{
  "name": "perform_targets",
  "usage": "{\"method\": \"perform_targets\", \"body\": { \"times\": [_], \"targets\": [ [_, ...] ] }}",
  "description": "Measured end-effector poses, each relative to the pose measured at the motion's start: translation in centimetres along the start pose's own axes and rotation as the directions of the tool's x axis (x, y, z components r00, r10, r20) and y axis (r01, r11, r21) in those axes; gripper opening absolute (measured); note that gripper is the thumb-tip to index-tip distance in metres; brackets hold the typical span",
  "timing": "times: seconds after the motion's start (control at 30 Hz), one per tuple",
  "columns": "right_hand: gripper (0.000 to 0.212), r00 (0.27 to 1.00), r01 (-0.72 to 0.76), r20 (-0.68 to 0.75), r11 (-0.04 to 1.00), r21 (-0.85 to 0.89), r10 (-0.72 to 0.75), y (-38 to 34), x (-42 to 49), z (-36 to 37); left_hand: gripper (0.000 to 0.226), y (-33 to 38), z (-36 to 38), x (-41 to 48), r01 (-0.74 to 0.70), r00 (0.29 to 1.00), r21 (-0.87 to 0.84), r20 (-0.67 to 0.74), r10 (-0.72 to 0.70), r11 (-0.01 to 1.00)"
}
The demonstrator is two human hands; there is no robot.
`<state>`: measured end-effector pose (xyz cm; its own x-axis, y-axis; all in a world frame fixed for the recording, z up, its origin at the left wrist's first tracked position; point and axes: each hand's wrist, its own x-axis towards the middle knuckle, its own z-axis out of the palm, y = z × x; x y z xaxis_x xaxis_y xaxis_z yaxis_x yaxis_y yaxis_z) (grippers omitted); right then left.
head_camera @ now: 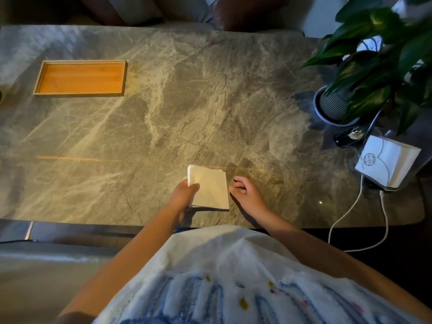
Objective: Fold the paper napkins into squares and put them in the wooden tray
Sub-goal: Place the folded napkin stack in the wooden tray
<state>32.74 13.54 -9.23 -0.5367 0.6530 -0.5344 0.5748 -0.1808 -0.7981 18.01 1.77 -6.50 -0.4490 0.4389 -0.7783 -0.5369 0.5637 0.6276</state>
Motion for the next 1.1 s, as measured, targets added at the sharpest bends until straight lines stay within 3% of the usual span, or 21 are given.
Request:
{"method": "perform_targets", "body": {
  "times": [0.13, 0.2, 0.3, 0.47, 0.7, 0.97, 1.1],
  "targets": [
    [0.032, 0.963, -0.254, 0.162, 0.923, 0.291, 0.214, -0.6, -0.5, -0.1, 0.028, 0.6, -0.3, -0.7, -0.03, 0.998, -0.041, 0.061, 0.033, 0.999],
    [0.017, 0.921, -0.363, 0.295, 0.837, 0.41, 0.254, -0.8, -0.7, -0.2, 0.027, 0.6, -0.6, -0.9, -0.062, 0.994, -0.028, 0.091, 0.064, 0.998],
    [0.013, 0.89, -0.43, 0.377, 0.751, 0.5, 0.258, -1.2, -0.7, 0.2, 0.018, 0.6, -1.2, -1.4, -0.068, 0.992, -0.045, 0.1, 0.072, 0.997],
    [0.013, 0.932, -0.321, 0.315, 0.813, 0.485, 0.181, -2.6, -0.5, 1.9, 0.016, 0.0, -3.3, -2.5, -0.059, 0.996, -0.1, 0.056, 0.065, 0.993],
    [0.018, 0.96, -0.205, 0.255, 0.905, 0.372, 0.112, -5.8, -0.3, 5.6, 0.017, -0.6, -7.1, -3.1, 0.029, 0.995, -0.351, -0.076, -0.06, 0.936],
    [0.031, 0.94, -0.193, 0.331, 0.923, 0.332, 0.078, -10.8, 1.7, 12.1, 0.021, 3.0, -12.8, -2.1, -0.068, 0.958, -0.322, -0.284, -0.028, 0.944],
    [0.028, 0.944, -0.194, 0.319, 0.923, 0.332, 0.084, -13.5, 3.1, 16.0, 0.024, 5.3, -16.4, -0.9, -0.089, 0.955, -0.306, -0.297, -0.006, 0.948]
  ]
}}
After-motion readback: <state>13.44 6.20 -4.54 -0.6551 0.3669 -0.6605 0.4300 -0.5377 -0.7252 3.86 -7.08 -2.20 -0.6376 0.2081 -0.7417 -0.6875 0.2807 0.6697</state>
